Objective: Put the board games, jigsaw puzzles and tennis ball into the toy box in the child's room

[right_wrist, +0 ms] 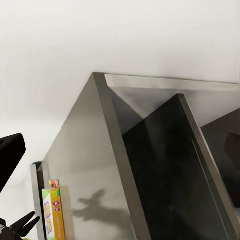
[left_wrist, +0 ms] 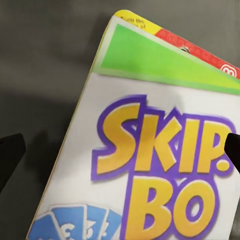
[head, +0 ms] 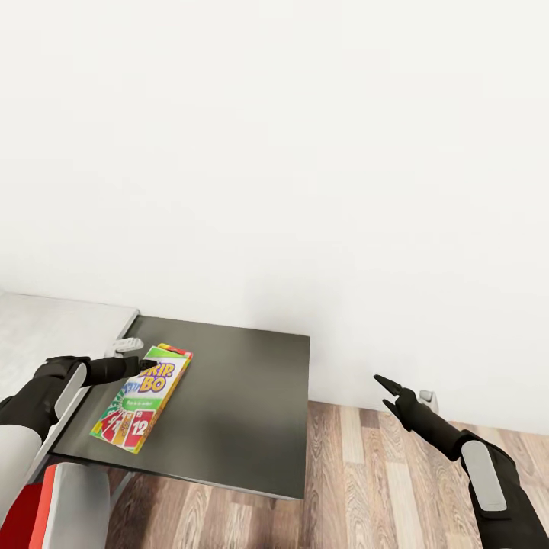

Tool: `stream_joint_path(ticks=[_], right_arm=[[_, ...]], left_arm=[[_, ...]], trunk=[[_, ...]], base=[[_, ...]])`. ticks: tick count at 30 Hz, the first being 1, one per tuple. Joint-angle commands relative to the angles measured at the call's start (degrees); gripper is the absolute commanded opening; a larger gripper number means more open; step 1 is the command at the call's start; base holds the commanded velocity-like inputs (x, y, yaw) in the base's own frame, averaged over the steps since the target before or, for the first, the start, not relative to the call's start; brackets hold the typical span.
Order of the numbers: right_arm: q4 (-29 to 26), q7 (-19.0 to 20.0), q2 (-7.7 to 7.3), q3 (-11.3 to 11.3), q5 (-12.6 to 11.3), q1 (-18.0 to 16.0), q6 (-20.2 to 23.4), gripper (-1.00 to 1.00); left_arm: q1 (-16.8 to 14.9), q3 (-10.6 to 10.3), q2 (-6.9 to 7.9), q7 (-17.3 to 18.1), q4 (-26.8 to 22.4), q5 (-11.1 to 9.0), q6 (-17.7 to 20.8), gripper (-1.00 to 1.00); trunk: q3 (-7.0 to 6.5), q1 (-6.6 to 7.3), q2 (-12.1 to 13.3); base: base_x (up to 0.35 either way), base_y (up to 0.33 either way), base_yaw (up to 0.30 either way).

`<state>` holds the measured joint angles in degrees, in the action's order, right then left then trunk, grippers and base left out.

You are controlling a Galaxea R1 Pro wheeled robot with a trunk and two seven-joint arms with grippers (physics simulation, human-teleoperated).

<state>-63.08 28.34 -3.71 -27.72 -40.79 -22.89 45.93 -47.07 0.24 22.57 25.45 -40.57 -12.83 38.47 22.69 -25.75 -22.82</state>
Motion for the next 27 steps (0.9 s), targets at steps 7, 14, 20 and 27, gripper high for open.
stream_joint_path(ticks=[7,14,20,27], right_arm=[[0.0,0.6,0.02,-0.1,-0.1,0.0,0.5,1.00],[-0.1,0.7,0.02,-0.1,-0.1,-0.1,0.6,1.00],[0.0,0.8,0.02,-0.1,-0.2,-0.1,0.6,1.00],[0.0,0.8,0.02,-0.1,-0.3,0.0,0.7,1.00]], left_arm=[[0.0,0.0,0.03,0.0,0.0,-0.3,0.4,1.00],[0.0,0.0,0.02,0.1,0.0,-0.3,0.4,1.00],[0.0,0.0,0.01,0.0,0.0,-0.3,0.4,1.00],[0.0,0.0,0.01,0.1,0.0,-0.3,0.4,1.00]], trunk=[[0.09,-0.03,-0.1],[0.09,-0.03,-0.1],[0.09,-0.03,-0.1],[0.20,-0.03,-0.1]], base=[[0.008,0.009,0.000],[0.118,0.121,0.000],[0.027,0.021,0.000],[0.002,0.002,0.000]])
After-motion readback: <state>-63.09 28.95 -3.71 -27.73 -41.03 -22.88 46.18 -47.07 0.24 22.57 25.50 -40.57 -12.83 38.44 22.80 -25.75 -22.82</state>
